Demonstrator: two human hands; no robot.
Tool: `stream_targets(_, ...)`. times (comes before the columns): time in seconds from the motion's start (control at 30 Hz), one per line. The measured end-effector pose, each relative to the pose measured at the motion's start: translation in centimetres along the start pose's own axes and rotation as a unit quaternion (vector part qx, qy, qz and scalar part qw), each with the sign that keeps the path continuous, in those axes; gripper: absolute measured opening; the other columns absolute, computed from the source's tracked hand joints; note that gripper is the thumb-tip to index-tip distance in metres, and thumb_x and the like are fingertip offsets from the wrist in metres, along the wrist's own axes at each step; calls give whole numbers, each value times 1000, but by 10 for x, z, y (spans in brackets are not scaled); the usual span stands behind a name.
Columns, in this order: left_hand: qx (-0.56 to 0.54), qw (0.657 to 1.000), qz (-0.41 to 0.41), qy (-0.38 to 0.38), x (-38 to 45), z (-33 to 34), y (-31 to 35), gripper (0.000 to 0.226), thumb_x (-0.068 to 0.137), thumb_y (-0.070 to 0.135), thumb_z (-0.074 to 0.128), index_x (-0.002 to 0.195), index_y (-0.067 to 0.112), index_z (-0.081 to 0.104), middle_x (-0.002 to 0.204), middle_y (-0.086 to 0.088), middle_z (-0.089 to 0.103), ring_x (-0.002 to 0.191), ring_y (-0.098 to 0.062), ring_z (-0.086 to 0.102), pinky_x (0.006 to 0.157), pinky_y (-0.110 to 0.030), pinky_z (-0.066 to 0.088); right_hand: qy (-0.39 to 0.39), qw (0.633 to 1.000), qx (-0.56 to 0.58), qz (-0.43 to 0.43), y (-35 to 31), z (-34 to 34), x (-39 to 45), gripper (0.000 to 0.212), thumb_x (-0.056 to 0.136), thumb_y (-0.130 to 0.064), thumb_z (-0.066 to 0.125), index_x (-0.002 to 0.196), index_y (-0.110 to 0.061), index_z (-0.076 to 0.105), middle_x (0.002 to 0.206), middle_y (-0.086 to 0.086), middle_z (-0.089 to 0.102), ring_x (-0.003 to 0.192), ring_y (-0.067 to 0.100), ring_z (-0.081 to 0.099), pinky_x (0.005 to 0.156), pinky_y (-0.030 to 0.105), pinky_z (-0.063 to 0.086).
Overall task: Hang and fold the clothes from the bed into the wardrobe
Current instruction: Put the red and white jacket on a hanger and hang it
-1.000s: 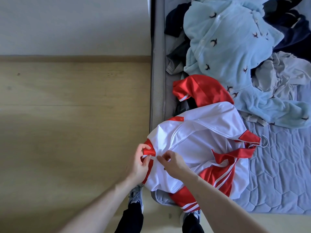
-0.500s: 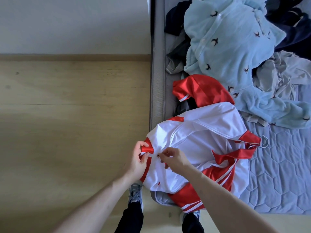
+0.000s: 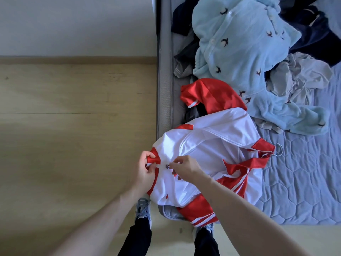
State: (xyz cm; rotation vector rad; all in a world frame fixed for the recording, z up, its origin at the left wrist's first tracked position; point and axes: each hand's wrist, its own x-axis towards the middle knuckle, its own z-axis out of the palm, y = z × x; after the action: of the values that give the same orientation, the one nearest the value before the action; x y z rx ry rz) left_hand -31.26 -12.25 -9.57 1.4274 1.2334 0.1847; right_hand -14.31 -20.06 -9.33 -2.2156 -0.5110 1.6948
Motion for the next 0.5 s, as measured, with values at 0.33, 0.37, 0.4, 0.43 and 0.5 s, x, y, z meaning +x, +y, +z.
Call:
stream_targets(0.33, 22, 1000, 2, 0, -4, -10, -7, 28, 96, -8, 55, 102, 19, 56, 80, 9, 67, 73, 1, 61, 68, -10, 43, -26, 994, 99, 45, -2, 31, -4, 26, 93, -35, 67, 90, -11, 78, 90, 0, 79, 61, 4, 68, 48, 19, 50)
stream_targets(0.37, 21, 1000, 5, 2, -3, -10, -6, 26, 95, -10, 55, 102, 15, 56, 81, 6, 67, 72, 2, 61, 68, -10, 42, -19, 991, 124, 50, -2, 35, -4, 23, 93, -32, 67, 90, -12, 78, 90, 1, 79, 61, 4, 67, 48, 19, 49)
stream_targets(0.4, 19, 1000, 7, 0, -2, -11, -5, 25, 95, -12, 55, 102, 12, 55, 83, 0, 67, 71, 2, 61, 69, -10, 42, -9, 987, 153, 57, -2, 37, -4, 21, 93, -30, 68, 90, -12, 78, 89, 2, 78, 61, 5, 67, 48, 19, 49)
stream_targets(0.43, 19, 1000, 9, -2, -1, -11, -4, 24, 94, -14, 55, 102, 9, 55, 86, -5, 67, 72, 1, 61, 70, -12, 42, -2, 981, 181, 66, -2, 39, -5, 19, 93, -29, 67, 90, -13, 77, 89, 2, 77, 63, 6, 68, 49, 20, 50)
stream_targets(0.5, 23, 1000, 13, 1, 2, -12, -3, 21, 94, -15, 56, 103, 5, 54, 90, -12, 67, 75, 1, 63, 72, -14, 44, -16, 972, 220, 88, -4, 42, -8, 17, 95, -34, 65, 94, -20, 74, 96, 1, 77, 69, 7, 71, 51, 22, 54)
